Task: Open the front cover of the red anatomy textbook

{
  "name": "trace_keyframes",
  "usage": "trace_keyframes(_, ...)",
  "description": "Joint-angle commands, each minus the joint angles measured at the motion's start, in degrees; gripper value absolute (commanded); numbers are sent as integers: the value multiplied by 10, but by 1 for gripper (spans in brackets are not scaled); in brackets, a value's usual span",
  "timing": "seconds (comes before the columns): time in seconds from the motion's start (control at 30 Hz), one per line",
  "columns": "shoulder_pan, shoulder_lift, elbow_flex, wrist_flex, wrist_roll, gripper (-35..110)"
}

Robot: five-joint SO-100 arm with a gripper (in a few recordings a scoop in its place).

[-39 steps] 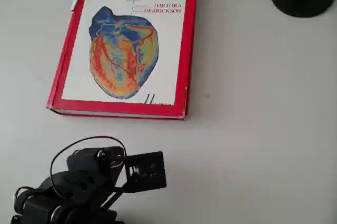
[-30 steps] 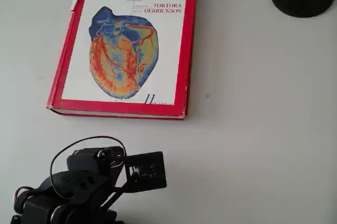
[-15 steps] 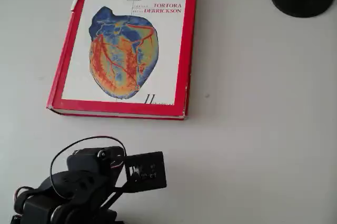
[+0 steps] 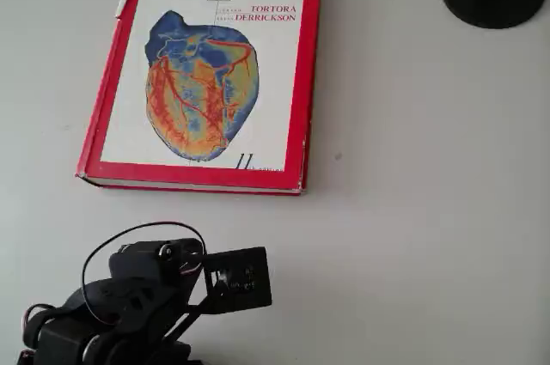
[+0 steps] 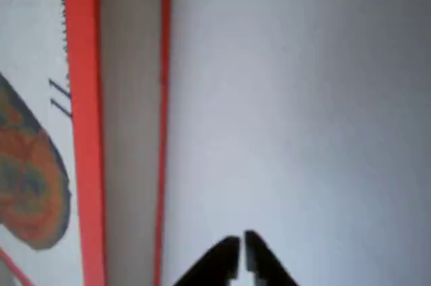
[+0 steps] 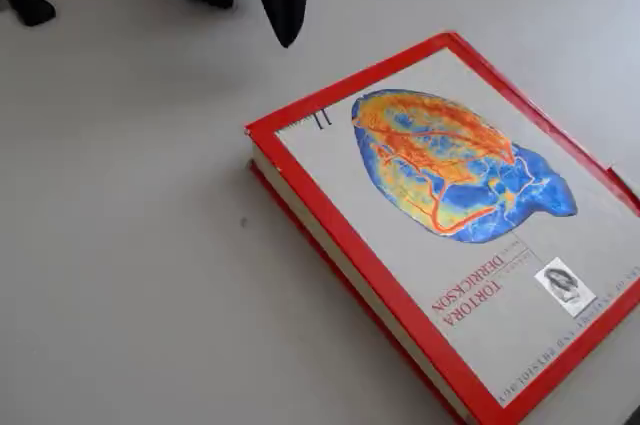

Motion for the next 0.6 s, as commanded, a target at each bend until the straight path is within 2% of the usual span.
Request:
trace_keyframes(0.0, -4, -1, 1, 2, -5, 1)
trace_keyframes(0.57, 0, -1, 4, -19, -11, 0)
